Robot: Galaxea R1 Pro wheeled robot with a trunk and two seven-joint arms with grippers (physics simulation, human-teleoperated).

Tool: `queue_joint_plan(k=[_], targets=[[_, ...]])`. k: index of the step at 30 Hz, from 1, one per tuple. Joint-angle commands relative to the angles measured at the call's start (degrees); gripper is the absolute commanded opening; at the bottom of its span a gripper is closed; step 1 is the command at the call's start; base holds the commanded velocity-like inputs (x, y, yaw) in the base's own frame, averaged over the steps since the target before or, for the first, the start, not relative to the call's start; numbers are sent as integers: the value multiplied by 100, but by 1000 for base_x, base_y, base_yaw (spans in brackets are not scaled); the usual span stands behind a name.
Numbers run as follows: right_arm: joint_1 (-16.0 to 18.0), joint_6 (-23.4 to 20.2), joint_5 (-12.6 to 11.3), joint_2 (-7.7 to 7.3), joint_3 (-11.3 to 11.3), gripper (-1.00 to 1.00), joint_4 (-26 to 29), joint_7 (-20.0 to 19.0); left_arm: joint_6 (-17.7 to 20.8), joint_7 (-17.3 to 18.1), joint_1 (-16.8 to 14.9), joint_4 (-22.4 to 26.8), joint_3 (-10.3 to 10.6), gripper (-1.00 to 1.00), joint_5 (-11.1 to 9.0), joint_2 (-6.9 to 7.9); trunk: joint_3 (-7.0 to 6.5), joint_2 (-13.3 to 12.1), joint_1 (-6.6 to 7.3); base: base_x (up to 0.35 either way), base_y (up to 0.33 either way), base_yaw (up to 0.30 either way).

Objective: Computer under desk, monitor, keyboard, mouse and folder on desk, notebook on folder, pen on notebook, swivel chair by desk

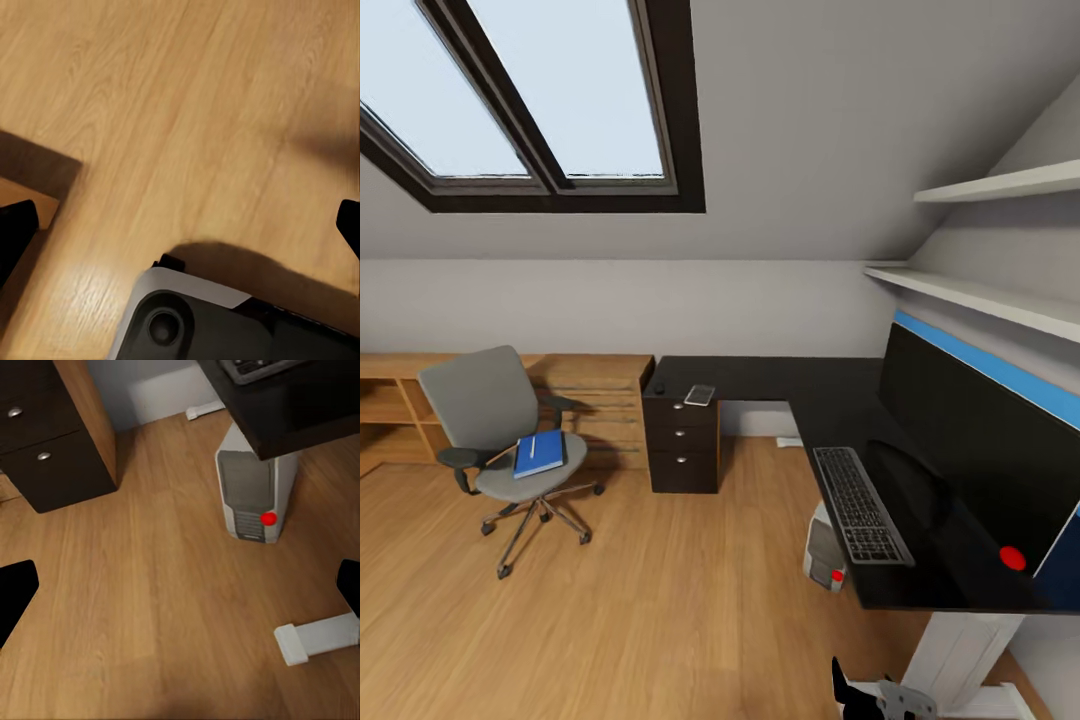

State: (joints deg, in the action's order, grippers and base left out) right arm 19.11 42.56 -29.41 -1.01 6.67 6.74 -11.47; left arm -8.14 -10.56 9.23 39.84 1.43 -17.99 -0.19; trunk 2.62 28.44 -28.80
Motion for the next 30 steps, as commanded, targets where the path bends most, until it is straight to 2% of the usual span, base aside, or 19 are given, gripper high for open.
queue_joint_plan(k=[1,8,30], targets=[[5,26,-62,-1,46,100,-6,-21,-14,-25,0,7,16,100,-39,2,10,9,-6,311,139,0],[5,50,-57,12,57,100,-14,-21,-12,-25,0,7,16,100,-38,2,10,9,-6,320,75,129],[5,42,-51,13,70,100,-105,-21,-12,-25,0,7,16,100,-39,-4,10,9,-6,332,23,262]])
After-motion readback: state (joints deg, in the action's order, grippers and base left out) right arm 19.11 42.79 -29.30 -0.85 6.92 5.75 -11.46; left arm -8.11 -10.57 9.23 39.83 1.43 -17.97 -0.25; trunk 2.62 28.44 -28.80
